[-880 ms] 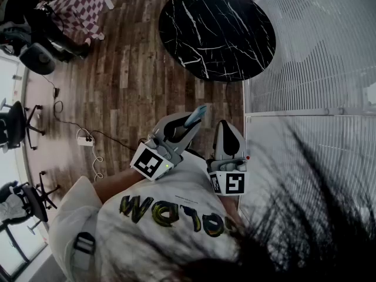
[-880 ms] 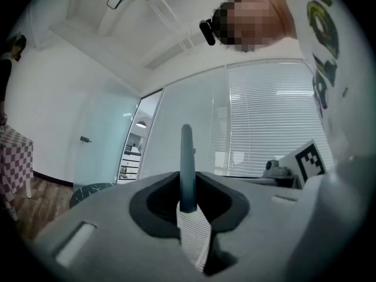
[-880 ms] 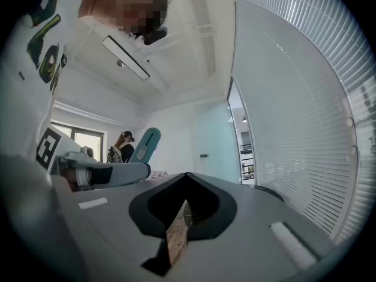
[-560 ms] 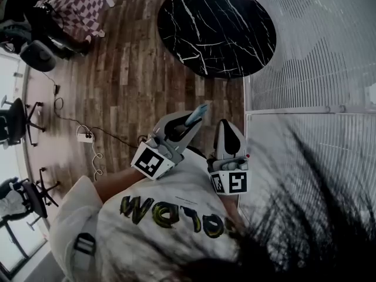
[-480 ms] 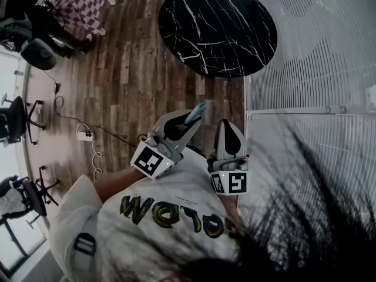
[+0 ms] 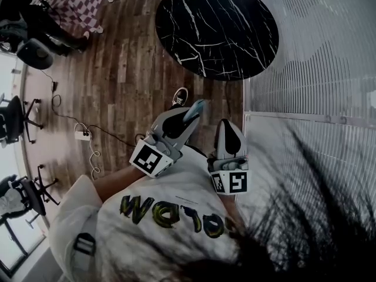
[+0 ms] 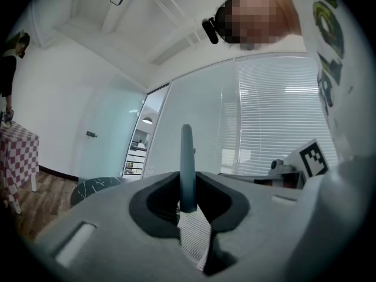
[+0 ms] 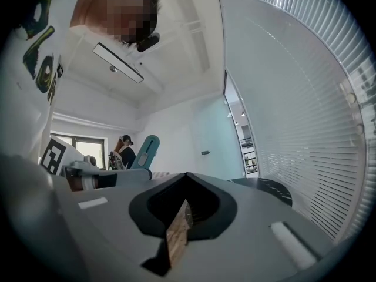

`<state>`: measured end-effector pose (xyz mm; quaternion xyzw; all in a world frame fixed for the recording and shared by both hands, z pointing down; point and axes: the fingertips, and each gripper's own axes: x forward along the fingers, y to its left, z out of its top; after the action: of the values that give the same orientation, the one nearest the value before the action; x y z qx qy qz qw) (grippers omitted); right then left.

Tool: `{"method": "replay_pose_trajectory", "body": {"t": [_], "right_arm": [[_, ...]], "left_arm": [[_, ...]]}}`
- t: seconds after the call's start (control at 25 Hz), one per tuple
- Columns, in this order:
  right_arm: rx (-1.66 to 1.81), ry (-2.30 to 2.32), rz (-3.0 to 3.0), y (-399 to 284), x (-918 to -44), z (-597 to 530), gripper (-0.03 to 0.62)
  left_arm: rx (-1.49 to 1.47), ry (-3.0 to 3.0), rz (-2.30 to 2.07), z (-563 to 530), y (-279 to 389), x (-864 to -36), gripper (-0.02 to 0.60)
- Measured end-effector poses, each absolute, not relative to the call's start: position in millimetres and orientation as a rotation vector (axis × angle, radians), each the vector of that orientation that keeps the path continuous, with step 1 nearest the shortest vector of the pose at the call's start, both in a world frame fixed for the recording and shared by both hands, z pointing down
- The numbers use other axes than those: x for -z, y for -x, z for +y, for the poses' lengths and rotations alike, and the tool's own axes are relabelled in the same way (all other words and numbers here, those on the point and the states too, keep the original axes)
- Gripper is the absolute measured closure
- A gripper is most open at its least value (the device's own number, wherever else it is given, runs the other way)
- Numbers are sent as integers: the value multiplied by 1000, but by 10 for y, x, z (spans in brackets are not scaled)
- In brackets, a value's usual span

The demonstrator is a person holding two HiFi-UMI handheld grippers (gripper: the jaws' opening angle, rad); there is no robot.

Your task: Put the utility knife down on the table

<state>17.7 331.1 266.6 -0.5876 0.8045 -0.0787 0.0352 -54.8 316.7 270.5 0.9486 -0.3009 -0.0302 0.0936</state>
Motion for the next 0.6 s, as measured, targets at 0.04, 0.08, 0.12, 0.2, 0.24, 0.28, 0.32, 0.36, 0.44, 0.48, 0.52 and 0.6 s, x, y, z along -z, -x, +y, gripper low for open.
{"method": "replay_pose_trajectory", "body": {"t": [0.04, 0.08, 0.12, 0.2, 0.24, 0.28, 0.32, 0.36, 0.44, 0.48, 0.52, 0.6], "right_arm": [[242, 1809, 2474, -193, -2669, 3236, 592], [242, 1812, 2477, -205, -2672, 3153, 592], [242, 1813, 2481, -211, -2677, 3061, 592], [242, 1812, 2494, -202, -2698, 2852, 592], [243, 1811, 2503, -194, -2713, 2741, 592], [244, 1812, 2512, -191, -2727, 2625, 592], [245, 1814, 2518, -195, -2736, 2505, 592], [245, 1817, 2522, -205, -2741, 2377, 592], [244, 1827, 2529, -226, -2746, 2100, 592], [245, 1831, 2533, -231, -2747, 1956, 592], [248, 1833, 2539, -226, -2750, 1812, 592], [251, 1831, 2556, -188, -2748, 1543, 592]], "left_arm": [[92, -2810, -891, 3092, 536, -2714, 509], [96, -2806, -893, 3006, 526, -2719, 509], [101, -2803, -895, 2911, 518, -2720, 509], [115, -2801, -898, 2696, 507, -2721, 509], [127, -2800, -899, 2580, 501, -2721, 509], [140, -2798, -899, 2459, 493, -2723, 509], [147, -2796, -897, 2334, 483, -2730, 509], [144, -2792, -893, 2205, 474, -2740, 509], [144, -2781, -885, 1933, 459, -2731, 509], [154, -2775, -883, 1792, 455, -2706, 509], [164, -2770, -881, 1652, 456, -2683, 509], [171, -2766, -877, 1385, 473, -2657, 509]]}}
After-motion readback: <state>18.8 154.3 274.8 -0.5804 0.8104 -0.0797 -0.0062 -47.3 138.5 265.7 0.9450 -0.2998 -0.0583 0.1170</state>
